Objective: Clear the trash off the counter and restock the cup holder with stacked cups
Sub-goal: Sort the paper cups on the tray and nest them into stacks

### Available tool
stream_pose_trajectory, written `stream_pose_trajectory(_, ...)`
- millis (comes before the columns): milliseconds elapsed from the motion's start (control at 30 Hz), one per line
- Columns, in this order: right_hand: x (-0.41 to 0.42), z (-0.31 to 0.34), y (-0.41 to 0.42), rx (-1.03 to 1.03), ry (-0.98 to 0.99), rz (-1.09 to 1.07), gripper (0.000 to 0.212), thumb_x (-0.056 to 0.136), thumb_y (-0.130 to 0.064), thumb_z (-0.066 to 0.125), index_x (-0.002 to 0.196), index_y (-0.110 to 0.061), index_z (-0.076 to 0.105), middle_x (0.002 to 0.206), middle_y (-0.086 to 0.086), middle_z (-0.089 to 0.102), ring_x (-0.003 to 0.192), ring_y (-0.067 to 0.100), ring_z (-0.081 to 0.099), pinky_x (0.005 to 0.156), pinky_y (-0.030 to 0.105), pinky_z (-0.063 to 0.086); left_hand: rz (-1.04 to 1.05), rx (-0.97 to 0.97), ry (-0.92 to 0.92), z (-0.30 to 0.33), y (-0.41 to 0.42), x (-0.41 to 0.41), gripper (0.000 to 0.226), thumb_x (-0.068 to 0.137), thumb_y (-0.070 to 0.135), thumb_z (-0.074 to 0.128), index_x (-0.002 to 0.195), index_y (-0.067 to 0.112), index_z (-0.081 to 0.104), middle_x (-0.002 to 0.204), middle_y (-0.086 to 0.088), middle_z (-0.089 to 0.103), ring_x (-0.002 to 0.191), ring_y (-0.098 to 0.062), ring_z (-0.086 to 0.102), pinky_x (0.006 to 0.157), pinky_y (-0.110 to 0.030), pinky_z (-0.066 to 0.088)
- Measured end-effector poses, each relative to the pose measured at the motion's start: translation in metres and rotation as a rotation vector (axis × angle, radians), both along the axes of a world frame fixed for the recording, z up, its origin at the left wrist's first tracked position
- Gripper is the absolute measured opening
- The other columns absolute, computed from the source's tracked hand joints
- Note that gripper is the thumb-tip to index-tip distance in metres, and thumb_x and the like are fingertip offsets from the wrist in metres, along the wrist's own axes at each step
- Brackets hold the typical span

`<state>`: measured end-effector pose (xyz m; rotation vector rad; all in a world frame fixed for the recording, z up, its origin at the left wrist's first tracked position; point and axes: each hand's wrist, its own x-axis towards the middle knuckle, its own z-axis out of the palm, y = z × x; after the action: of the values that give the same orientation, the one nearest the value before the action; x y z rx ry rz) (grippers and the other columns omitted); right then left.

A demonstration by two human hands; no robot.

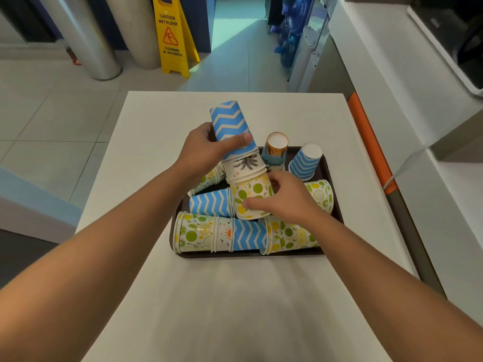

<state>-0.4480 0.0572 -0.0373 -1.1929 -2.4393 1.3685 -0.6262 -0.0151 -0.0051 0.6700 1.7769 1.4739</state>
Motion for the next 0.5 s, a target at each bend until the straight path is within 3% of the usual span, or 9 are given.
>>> stream_pose_trajectory(200,0.028,-0.004,-0.018,-0.046,0.018,-0.076,0.058,0.061,-0.041,0.087,0.110,-0.023,0.063,0.102,-0.011,0.067,0.090,0.004,0.064,0.077,0.024,0.054,-0.102,-0.007,0.028,-0.002,-0.010,0.024,0.053,0.077,0.037,0.083,0.120,0.013,0.064,0.108,0.003,0.076,0.095,-0.009,0.074,0.082,-0.027,0.059)
stream_pose_trajectory(367,0.042,-0.005,-0.022,-0.068,0.074,-0.143,0.065,0.057,-0.046,0.087,0.112,-0.022,0.064,0.105,-0.010,0.068,0.094,0.008,0.065,0.083,0.030,0.055,-0.145,-0.059,0.021,-0.009,-0.025,0.030,0.105,0.059,0.061,0.083,0.146,0.016,0.044,0.123,0.004,0.067,0.110,-0.007,0.067,0.090,-0.025,0.053)
stream_pose_trajectory(433,0.046,-0.005,-0.023,-0.086,0.107,-0.170,0.066,0.053,-0.049,0.087,0.109,-0.023,0.064,0.102,-0.011,0.070,0.093,0.007,0.066,0.084,0.031,0.056,-0.209,-0.117,0.010,-0.017,-0.038,0.037,0.109,0.053,0.063,0.082,0.144,0.017,0.045,0.124,0.004,0.065,0.111,-0.005,0.064,0.090,-0.022,0.050)
stream_pose_trajectory(500,0.049,-0.005,-0.025,-0.116,0.148,-0.196,0.068,0.047,-0.054,0.085,0.106,-0.024,0.066,0.098,-0.011,0.072,0.091,0.006,0.068,0.084,0.034,0.057,-0.296,-0.180,-0.034,-0.029,-0.049,0.047,0.110,0.048,0.064,0.086,0.141,0.017,0.050,0.125,0.004,0.067,0.113,-0.008,0.065,0.099,-0.029,0.051)
